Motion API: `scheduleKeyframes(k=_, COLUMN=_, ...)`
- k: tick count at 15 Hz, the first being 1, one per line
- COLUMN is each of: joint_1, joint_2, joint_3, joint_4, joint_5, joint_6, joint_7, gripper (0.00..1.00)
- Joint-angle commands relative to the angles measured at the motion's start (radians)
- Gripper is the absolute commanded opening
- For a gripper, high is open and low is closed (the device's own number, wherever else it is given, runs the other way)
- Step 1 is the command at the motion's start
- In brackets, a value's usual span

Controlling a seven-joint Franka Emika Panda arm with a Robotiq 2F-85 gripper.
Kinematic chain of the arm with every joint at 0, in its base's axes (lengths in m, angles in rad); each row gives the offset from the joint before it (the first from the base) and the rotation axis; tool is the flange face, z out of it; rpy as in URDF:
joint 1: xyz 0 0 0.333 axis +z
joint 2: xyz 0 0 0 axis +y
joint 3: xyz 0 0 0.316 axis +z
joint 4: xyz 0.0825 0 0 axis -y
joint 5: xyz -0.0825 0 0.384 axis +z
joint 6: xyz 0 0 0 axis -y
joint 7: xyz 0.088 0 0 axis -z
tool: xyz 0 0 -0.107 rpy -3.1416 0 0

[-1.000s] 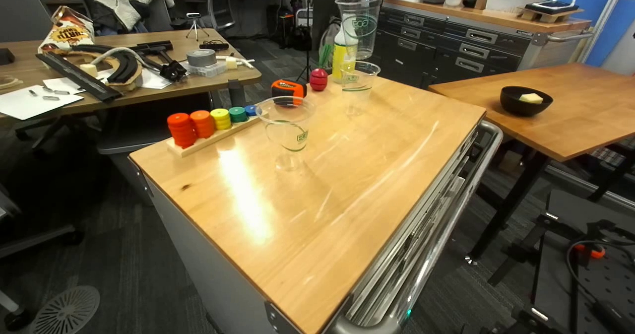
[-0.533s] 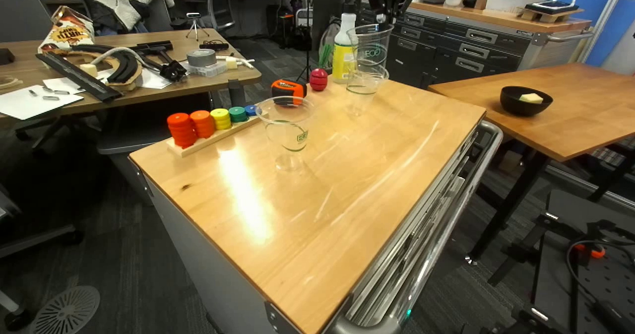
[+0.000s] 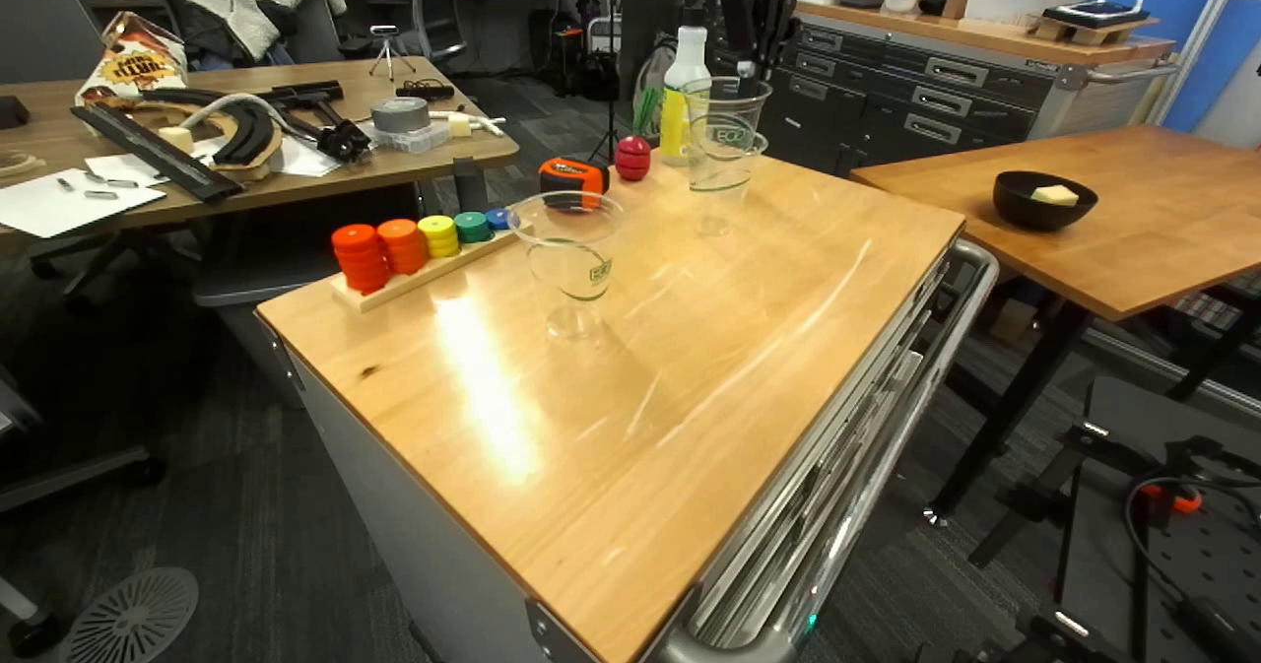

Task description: Stack the clear cups together

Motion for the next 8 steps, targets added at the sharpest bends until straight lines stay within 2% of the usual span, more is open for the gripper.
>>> scheduleKeyframes(k=1, joint_1=-0.016, joint_2=-0.015, joint_3=0.03, joint_4=-0.039, joint_5=0.043, joint_6=0.07, joint_7=-0.086, gripper=0.06)
scheduleKeyframes(k=3, joint_1=-0.012, joint_2=-0.021, joint_3=0.033, joint_4=-0.058, joint_5=0.03, joint_6=0.088, joint_7=-0.121, gripper=0.08)
scheduleKeyframes(k=4, joint_1=-0.011, joint_2=-0.025, joint_3=0.036, joint_4=-0.066, joint_5=0.026, joint_6=0.094, joint_7=-0.136, gripper=0.23)
scheduleKeyframes(k=5, joint_1=-0.011, joint_2=-0.028, joint_3=0.039, joint_4=-0.072, joint_5=0.025, joint_6=0.097, joint_7=-0.149, gripper=0.33)
scheduleKeyframes(k=6, joint_1=-0.012, joint_2=-0.032, joint_3=0.041, joint_4=-0.076, joint_5=0.026, joint_6=0.101, joint_7=-0.161, gripper=0.36)
scheduleKeyframes(k=8, joint_1=-0.014, joint_2=-0.043, joint_3=0.045, joint_4=-0.08, joint_5=0.029, joint_6=0.099, joint_7=-0.181, gripper=0.49)
